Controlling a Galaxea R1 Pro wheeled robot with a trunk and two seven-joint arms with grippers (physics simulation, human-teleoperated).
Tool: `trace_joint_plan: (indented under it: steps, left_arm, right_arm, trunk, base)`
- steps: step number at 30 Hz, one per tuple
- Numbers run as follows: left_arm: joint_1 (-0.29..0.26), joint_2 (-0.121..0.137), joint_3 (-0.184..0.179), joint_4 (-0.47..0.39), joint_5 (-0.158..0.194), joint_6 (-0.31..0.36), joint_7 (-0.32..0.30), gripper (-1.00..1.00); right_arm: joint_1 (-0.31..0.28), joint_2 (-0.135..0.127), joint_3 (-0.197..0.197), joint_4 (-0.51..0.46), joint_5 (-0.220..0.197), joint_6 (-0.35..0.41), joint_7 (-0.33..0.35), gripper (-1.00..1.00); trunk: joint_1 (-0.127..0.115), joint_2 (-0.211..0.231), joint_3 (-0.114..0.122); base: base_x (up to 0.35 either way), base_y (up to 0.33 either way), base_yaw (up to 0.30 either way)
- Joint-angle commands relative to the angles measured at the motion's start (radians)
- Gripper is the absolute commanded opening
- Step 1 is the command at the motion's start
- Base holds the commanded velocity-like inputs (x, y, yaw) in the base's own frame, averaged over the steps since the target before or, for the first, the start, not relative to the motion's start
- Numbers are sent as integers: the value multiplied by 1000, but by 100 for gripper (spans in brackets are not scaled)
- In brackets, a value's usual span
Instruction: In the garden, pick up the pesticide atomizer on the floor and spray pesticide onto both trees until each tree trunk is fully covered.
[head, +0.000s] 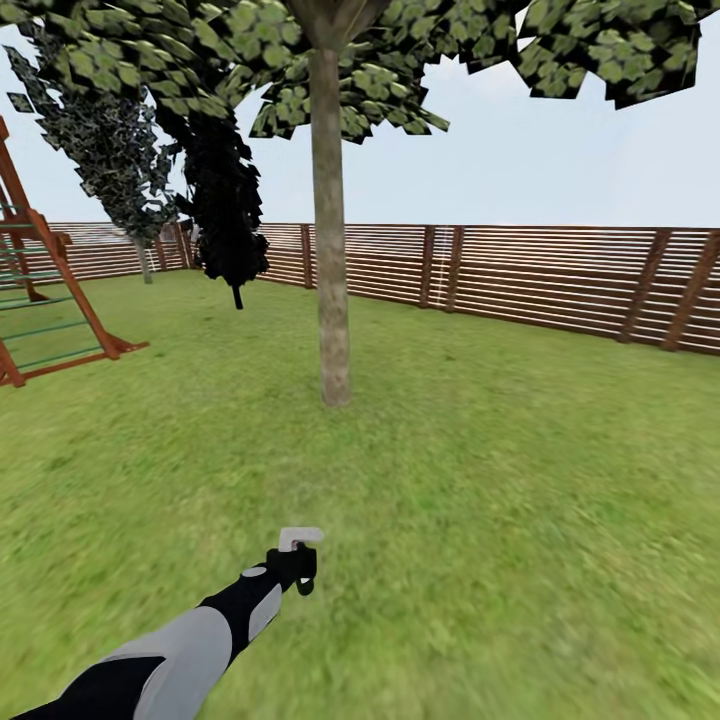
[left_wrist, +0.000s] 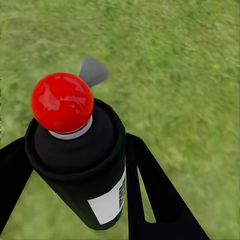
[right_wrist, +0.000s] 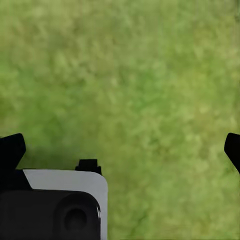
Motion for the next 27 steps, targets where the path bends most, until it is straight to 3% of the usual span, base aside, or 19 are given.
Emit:
trace_joint_plan:
  steps: [1,9,18,20,21,22,23,24,26,27]
  left_arm:
    - [-1,0,9,1,-8,-3,-3,-100]
    - [-1,0,10,2,-7,-6,-4,-100]
    - [-1,5,10,0,-6,-50,-4,-100]
    - [-1,7,13,-8,-6,-58,-3,-100]
    - [-1,7,15,-9,-6,-57,-2,-100]
    - [-1,8,16,-9,-6,-57,-3,-100]
    - [-1,9,16,-9,-6,-57,-4,-100]
    - [-1,10,16,-9,-6,-57,-4,-100]
    - [-1,12,11,-9,-6,-55,-10,-100]
    - [-1,12,10,-10,-6,-54,-15,-100]
  right_arm:
    - [-1,0,4,1,2,-3,-5,100]
    - [-1,0,3,1,2,-3,-5,100]
    - [-1,-2,4,-1,2,-4,-6,100]
    - [-16,-24,7,-121,8,6,-10,100]
    - [-155,-64,8,-399,21,265,-6,100]
    - [-240,-71,8,-439,23,375,-4,100]
    - [-331,-75,8,-454,25,449,-1,100]
    - [-370,-77,8,-459,25,475,1,100]
    - [-513,-80,8,-456,26,539,50,100]
    - [-540,-81,8,-449,27,548,75,100]
  trunk:
    - [1,-1,-2]
    - [1,-1,-2]
    - [1,-1,-2]
    - [1,-1,-2]
    - [1,-1,-2]
    - [1,-1,-2]
    - [1,-1,-2]
    - [1,-1,-2]
    - [1,-1,-2]
    - [1,-1,-2]
  base:
    - [336,151,87]
    - [305,141,76]
    - [45,3,2]
    - [0,0,0]
    - [0,0,0]
    - [0,0,0]
    - [0,0,0]
    - [0,0,0]
    - [0,0,0]
    - [0,0,0]
